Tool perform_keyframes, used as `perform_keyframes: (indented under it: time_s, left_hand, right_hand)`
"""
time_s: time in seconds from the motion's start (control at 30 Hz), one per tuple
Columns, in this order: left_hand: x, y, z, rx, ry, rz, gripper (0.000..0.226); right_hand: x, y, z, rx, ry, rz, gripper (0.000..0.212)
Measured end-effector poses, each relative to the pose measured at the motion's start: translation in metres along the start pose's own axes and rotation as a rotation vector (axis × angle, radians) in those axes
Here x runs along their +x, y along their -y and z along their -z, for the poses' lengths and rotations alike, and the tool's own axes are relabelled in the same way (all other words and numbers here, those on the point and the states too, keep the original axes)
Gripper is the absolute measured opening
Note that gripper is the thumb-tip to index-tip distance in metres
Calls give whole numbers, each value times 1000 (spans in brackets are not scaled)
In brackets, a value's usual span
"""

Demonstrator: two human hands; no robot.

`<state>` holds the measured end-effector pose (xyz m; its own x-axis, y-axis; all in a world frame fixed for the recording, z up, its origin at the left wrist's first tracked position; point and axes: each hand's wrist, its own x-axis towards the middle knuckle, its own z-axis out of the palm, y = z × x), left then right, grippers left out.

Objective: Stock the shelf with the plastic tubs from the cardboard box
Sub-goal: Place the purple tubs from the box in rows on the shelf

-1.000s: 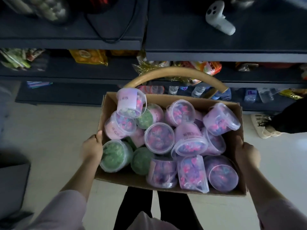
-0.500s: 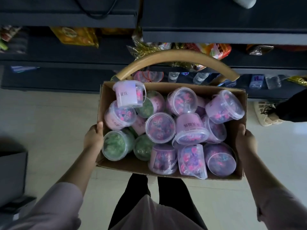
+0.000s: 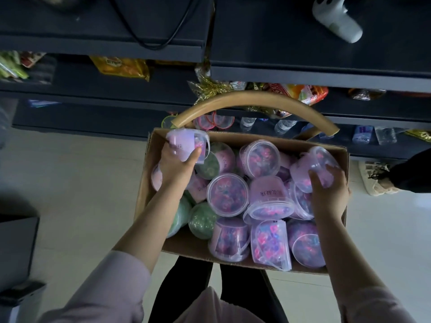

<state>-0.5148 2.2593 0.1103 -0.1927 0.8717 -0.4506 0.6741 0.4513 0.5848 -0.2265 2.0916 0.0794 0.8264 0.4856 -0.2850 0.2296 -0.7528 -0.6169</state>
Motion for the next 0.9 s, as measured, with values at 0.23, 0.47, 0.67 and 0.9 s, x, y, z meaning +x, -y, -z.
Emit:
perform_keyframes:
  time_s: [0.23,0.47,0.67,0.9]
  left_hand:
    - [19,7,12,144,153,156,96]
    - [-22,15,52,-470,336,92,30]
    - [-64,47,147,-738,449,124,31]
    - [-120,109,340,-873,239,-129,99]
  right_hand:
    - [-14,3,17,115,-38,48,44]
    - [-75,40,26,350,8,84,40]
    - [-162,101,27,428,83,212,33]
    - [-316,209,4,592,113,440,33]
